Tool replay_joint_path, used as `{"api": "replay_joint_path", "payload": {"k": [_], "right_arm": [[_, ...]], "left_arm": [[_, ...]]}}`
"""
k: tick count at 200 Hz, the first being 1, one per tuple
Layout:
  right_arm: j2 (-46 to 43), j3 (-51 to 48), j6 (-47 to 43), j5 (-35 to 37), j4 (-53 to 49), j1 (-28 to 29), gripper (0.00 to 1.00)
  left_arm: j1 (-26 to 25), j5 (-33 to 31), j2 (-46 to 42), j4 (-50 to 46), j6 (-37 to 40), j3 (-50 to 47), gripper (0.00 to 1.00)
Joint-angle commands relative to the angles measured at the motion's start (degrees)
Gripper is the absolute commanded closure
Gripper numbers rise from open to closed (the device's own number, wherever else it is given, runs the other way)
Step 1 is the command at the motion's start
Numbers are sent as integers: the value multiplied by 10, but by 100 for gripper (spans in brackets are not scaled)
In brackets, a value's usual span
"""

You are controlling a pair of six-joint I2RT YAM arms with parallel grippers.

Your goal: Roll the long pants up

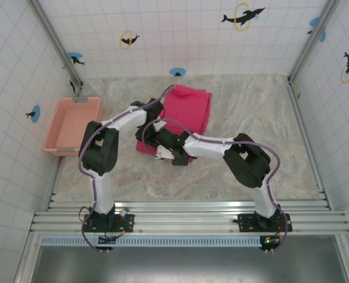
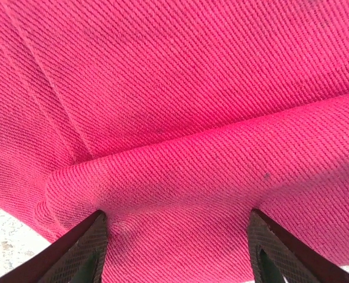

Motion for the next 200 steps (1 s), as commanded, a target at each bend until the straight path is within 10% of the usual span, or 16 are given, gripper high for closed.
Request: {"api": "replay_joint_path", "payload": {"k": [1, 112, 200], "right_arm": [[23, 3, 12, -83, -45, -15, 87], [74, 211, 134, -597, -359, -159, 90], [216, 259, 205, -599, -326, -257, 90]], "left_arm": [[-1, -2, 12, -31, 11, 26, 32], [47, -47, 3, -89, 11, 176, 24], [40, -35, -14, -90, 10, 155, 25]]}}
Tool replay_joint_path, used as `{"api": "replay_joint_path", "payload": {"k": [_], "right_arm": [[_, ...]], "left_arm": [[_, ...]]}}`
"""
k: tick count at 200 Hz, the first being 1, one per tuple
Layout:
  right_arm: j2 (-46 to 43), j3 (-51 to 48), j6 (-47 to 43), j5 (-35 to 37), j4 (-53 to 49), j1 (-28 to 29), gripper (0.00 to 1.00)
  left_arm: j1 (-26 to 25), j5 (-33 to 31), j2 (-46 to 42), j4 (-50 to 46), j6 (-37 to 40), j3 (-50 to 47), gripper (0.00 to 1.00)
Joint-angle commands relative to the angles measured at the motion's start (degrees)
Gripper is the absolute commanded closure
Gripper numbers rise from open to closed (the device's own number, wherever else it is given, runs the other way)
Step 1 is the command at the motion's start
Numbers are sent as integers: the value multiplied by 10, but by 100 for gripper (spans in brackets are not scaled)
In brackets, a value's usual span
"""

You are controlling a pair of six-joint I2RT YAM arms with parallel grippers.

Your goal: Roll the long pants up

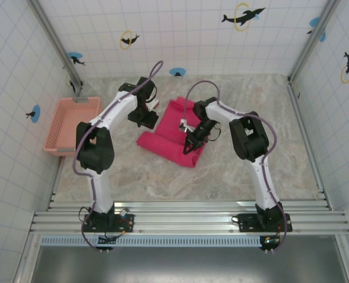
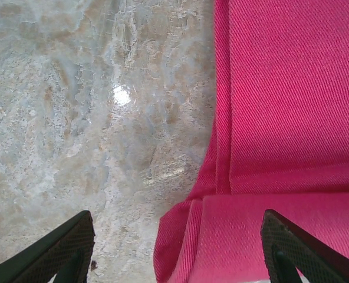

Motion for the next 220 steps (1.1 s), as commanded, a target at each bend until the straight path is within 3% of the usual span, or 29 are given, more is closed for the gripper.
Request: {"api": "replay_joint_path", "payload": {"k": [1, 64, 108, 141, 153, 187, 220], "right_arm": [[40, 40, 24, 15, 1, 2, 90], [67, 66, 45, 45, 2, -6, 88], [66, 65, 48, 42, 3, -7, 84], [-2, 74, 31, 160, -2, 0, 57], [-49, 75, 14, 219, -2, 6, 51], [-160, 25, -27, 336, 21, 42, 48], [-248, -118, -97, 450, 120, 153, 47]], "left_arm": [[-8, 3, -18, -20, 10, -9, 25], [-41, 28, -5, -1, -16, -63, 31], [-45, 7, 28, 23, -28, -89, 29], [-44, -3, 88, 19, -28, -60, 29], [-44, -6, 106, 18, -28, -50, 29], [-44, -8, 143, 8, -22, -15, 29], [-44, -3, 158, -2, -12, 6, 29]]}}
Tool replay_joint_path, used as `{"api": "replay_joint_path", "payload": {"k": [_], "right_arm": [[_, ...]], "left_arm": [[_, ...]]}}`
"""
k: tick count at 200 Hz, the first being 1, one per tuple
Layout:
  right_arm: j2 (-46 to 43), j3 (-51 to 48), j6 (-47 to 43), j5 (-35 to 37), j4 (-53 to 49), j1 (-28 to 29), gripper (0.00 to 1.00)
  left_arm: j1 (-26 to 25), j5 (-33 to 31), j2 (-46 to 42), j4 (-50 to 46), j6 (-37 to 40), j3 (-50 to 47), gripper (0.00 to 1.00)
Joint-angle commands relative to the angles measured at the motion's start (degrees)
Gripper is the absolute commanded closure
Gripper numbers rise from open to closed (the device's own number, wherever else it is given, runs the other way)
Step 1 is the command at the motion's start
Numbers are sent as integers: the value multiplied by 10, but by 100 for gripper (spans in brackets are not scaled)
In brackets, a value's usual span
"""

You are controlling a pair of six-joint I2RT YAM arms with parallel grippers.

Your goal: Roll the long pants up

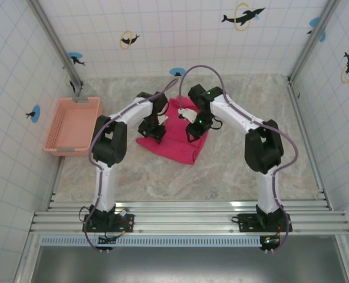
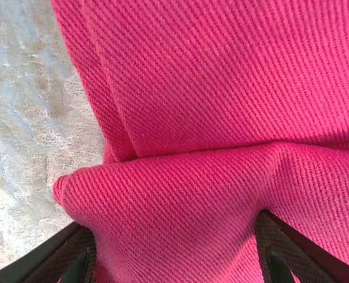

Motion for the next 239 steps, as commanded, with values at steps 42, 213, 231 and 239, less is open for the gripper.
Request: {"api": "replay_joint_path", "payload": {"k": [42, 213, 231, 239], "right_arm": [[-30, -159, -110, 224, 152, 186, 44], [172, -64, -107, 216, 150, 153, 89], [148, -76, -113, 185, 143, 154, 96], [134, -83, -116, 167, 140, 156, 97]], "left_arm": [[1, -12, 54, 13, 16, 16, 29], [1, 1, 39, -8, 57, 18, 28], [2, 0, 32, -9, 57, 21, 27], [2, -1, 29, -10, 57, 23, 27]]}}
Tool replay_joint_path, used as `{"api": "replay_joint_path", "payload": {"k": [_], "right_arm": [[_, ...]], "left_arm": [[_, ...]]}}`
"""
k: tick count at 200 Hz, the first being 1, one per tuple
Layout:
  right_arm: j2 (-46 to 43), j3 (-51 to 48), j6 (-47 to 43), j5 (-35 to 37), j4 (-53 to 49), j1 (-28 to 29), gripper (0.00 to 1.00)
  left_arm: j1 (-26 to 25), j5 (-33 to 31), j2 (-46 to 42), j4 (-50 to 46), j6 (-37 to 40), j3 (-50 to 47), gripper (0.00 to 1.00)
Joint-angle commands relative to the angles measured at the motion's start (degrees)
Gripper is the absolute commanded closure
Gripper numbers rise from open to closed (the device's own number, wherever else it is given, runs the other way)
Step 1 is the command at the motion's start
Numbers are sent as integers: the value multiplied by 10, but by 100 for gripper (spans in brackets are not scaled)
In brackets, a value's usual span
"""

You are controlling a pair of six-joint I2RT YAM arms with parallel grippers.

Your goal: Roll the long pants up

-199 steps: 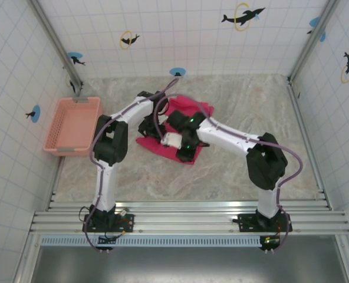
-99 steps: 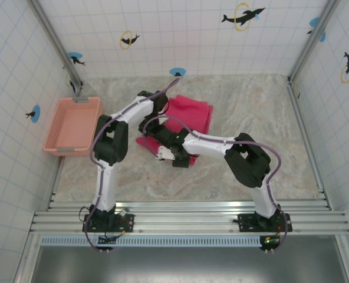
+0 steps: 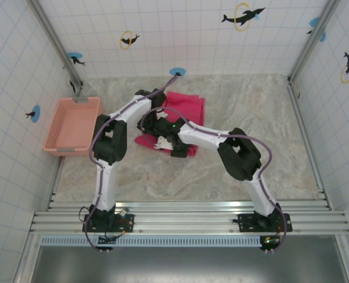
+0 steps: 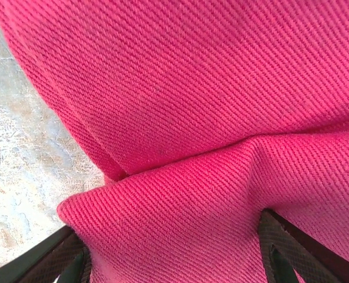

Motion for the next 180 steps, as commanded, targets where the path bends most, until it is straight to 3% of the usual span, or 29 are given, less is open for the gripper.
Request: {"api": "replay_joint_path", "payload": {"k": [1, 68, 110, 133, 180], "right_arm": [[32, -42, 1, -112, 4, -6, 97], [-45, -42, 0, -258, -76, -5, 100], [-48, -35, 21, -398, -116, -22, 100], [-48, -28, 37, -490, -130, -50, 100], [1, 48, 120, -712, -192, -166, 100]], "left_arm": [[-10, 6, 13, -12, 13, -6, 27], [7, 5, 1, -33, 4, 38, 23], [27, -1, 4, -59, 2, 80, 21], [41, -10, 4, -79, 0, 107, 20], [44, -36, -8, -103, 11, 131, 19]]}}
